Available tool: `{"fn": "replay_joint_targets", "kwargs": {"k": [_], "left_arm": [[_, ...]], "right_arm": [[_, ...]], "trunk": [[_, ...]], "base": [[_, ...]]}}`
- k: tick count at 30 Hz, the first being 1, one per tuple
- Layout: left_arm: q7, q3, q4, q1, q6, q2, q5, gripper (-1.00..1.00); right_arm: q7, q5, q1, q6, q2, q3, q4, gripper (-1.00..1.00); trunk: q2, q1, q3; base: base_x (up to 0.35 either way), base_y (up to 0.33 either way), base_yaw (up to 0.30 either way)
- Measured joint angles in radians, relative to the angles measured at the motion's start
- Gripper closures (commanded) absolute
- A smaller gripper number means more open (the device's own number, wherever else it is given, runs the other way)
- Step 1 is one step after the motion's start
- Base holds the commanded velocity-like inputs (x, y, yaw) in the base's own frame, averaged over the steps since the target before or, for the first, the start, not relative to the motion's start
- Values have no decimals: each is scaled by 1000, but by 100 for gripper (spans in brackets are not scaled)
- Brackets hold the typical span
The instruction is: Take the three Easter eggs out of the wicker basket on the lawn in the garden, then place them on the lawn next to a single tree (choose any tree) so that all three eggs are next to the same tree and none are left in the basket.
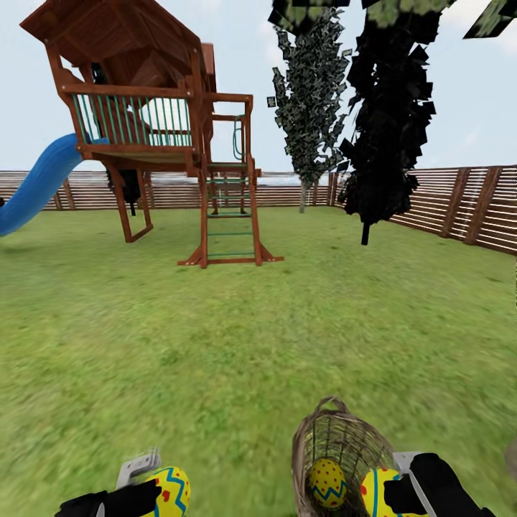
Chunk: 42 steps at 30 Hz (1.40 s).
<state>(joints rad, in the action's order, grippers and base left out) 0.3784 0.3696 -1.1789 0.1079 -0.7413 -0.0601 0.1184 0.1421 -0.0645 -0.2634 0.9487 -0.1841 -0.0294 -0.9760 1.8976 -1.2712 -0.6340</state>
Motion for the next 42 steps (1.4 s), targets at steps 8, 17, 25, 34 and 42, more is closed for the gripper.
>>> {"fn": "replay_joint_targets", "kwargs": {"k": [8, 17, 25, 34, 42], "left_arm": [[1, 0, 14, 0, 0, 1, -2, 100], [3, 0, 14, 0, 0, 0, -2, 100], [3, 0, 13, 0, 0, 0, -3, 100], [1, -16, 16, 0, 4, -11, 0, 100], [1, -73, 18, 0, 50, -18, 0, 100]], "right_arm": [[0, -4, 0, 0, 0, 0, -1, 100], [1, 1, 0, 0, -2, -2, -2, 100], [0, 1, 0, 0, -1, 0, -2, 100], [0, 1, 0, 1, 5, 1, 1, 100], [0, 0, 0, 2, 6, 1, 2, 100]], "trunk": [[-56, 31, 25], [-119, 65, 53], [-175, 97, 78], [-238, 131, 109], [-294, 162, 134]], "base": [[-350, 0, 0], [-350, 0, 0], [-147, 0, -2], [0, -73, -211], [0, -300, -4]]}}
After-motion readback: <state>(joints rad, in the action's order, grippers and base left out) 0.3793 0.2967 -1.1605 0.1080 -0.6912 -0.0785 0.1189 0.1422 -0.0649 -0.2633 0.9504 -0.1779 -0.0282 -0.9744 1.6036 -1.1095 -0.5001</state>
